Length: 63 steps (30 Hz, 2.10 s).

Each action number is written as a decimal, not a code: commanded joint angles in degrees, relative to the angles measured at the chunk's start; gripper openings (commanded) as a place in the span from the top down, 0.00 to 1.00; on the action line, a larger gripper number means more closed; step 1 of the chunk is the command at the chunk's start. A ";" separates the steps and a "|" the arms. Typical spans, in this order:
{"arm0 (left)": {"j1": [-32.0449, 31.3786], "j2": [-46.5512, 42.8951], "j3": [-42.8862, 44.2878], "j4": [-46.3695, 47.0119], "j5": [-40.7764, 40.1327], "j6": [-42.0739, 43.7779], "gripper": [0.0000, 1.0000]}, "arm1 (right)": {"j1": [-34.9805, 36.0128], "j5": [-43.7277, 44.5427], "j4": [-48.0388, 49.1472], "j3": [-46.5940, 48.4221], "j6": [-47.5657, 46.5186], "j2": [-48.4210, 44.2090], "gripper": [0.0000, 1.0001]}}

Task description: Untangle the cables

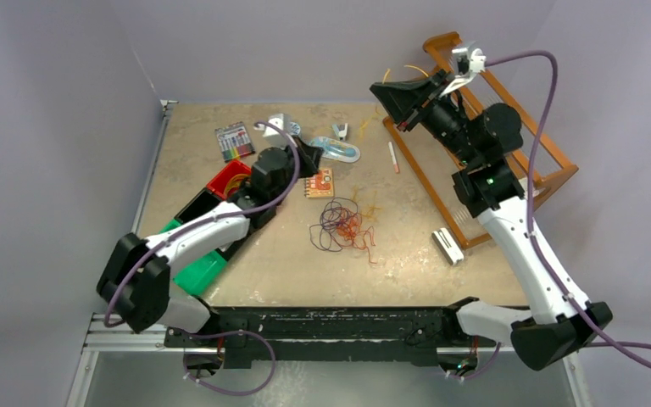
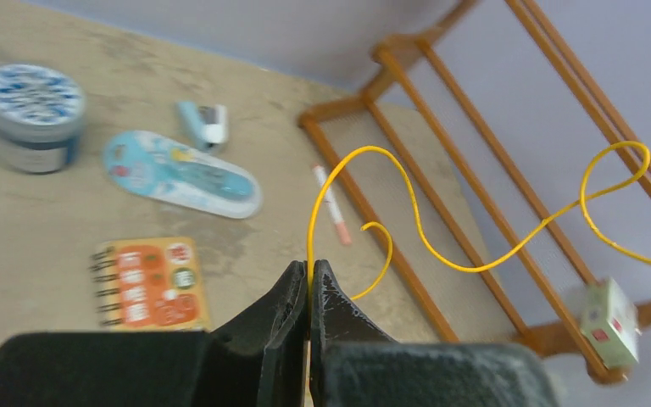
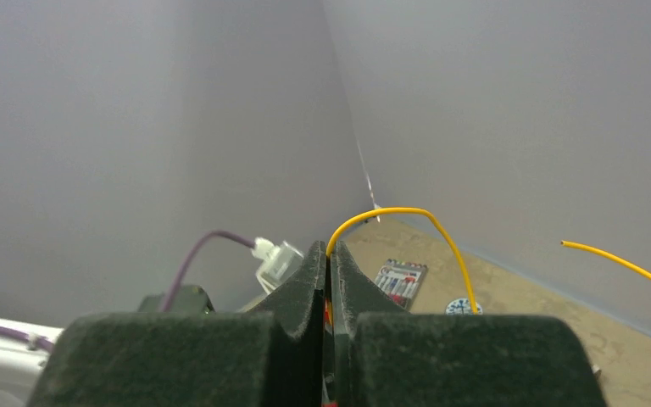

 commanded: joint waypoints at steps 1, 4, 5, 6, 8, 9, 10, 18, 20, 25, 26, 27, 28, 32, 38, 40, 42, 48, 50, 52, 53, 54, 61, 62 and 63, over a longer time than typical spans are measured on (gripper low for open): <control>4.05 -7.36 1.60 -17.36 -5.84 -1.49 1.00 | 0.42 -5.88 2.65 1.78 0.89 4.08 1.00; 5.09 -11.72 0.72 -23.10 -11.40 0.24 1.00 | 2.23 -6.57 1.68 3.32 0.66 7.54 1.00; 5.57 -12.94 0.50 -25.89 -12.93 0.62 1.00 | 3.17 -6.61 1.22 3.90 0.44 8.88 1.00; 6.11 -14.11 0.33 -27.77 -14.13 0.99 1.00 | 4.05 -6.81 0.89 4.58 0.37 10.23 1.00; 7.42 -16.44 -0.47 -30.85 -16.63 1.31 1.00 | 5.47 -7.79 0.50 6.08 0.33 13.47 1.00; 8.02 -17.50 -0.96 -31.93 -17.91 1.39 1.00 | 6.05 -8.37 0.44 7.04 0.41 15.10 1.00; 8.74 -18.51 -1.54 -32.96 -19.02 1.41 1.00 | 6.55 -8.95 0.37 7.89 0.52 16.78 1.00; 16.96 -20.62 -3.28 -40.12 -22.57 0.38 1.00 | 9.57 -12.62 1.23 14.76 0.77 28.95 1.00; 19.58 -19.80 -3.91 -40.01 -21.19 0.21 1.00 | 10.22 -13.25 1.84 15.58 1.16 30.86 1.00; 25.88 -15.29 -4.48 -38.58 -15.03 -1.53 1.00 | 11.58 -15.05 3.50 16.42 2.17 34.61 1.00; 26.85 -14.57 -4.76 -37.71 -13.98 -2.17 1.00 | 11.71 -15.46 3.85 16.55 2.47 35.16 1.00; 27.65 -13.81 -5.03 -36.60 -12.83 -2.61 1.00 | 11.87 -15.85 4.32 16.64 2.75 35.73 1.00; 28.10 -13.04 -5.18 -35.35 -11.92 -3.00 1.00 | 12.07 -16.19 4.72 16.60 3.07 36.13 1.00; 28.76 -7.84 -3.57 -33.89 -9.48 -3.80 1.00 | 12.35 -17.11 6.06 16.62 3.89 37.51 1.00; 29.85 -3.16 -3.72 -32.06 -7.62 -5.35 1.00 | 12.44 -18.38 7.60 18.41 4.85 40.63 1.00; 30.15 -1.90 -3.23 -32.65 -7.76 -5.80 1.00 | 12.54 -19.07 7.83 20.02 5.15 42.14 1.00; 30.68 -1.39 -3.05 -33.03 -7.84 -6.29 1.00 | 12.67 -19.43 7.86 21.57 5.33 43.29 1.00; 31.24 -3.66 -3.34 -33.17 -7.77 -6.56 0.72 | 12.77 -18.98 7.82 23.71 5.72 44.99 1.00; 31.32 -4.69 -3.06 -34.16 -8.48 -6.42 0.69 | 12.79 -18.50 8.11 23.70 5.99 45.21 1.00; 31.42 -5.82 -2.84 -35.13 -9.21 -6.16 0.67 | 12.74 -17.57 9.31 22.99 6.74 44.96 1.00; 31.42 -6.51 -2.79 -35.32 -9.38 -6.07 0.66 | 12.83 -17.27 9.85 22.71 7.16 44.95 1.00; 31.42 -7.12 -2.78 -35.54 -9.47 -5.94 0.65 | 12.83 -17.20 10.30 22.79 7.51 45.09 1.00; 31.46 -14.06 -2.39 -39.45 -13.59 -3.60 0.64 | 12.98 -18.18 11.42 26.13 9.79 47.21 1.00; 31.43 -15.38 -2.36 -40.22 -14.55 -2.94 0.64 | 13.11 -18.57 11.48 26.97 10.04 47.66 1.00; 31.50 -16.91 -2.36 -40.99 -15.54 -2.25 0.64 | 13.18 -18.83 11.43 27.94 10.38 48.37 1.00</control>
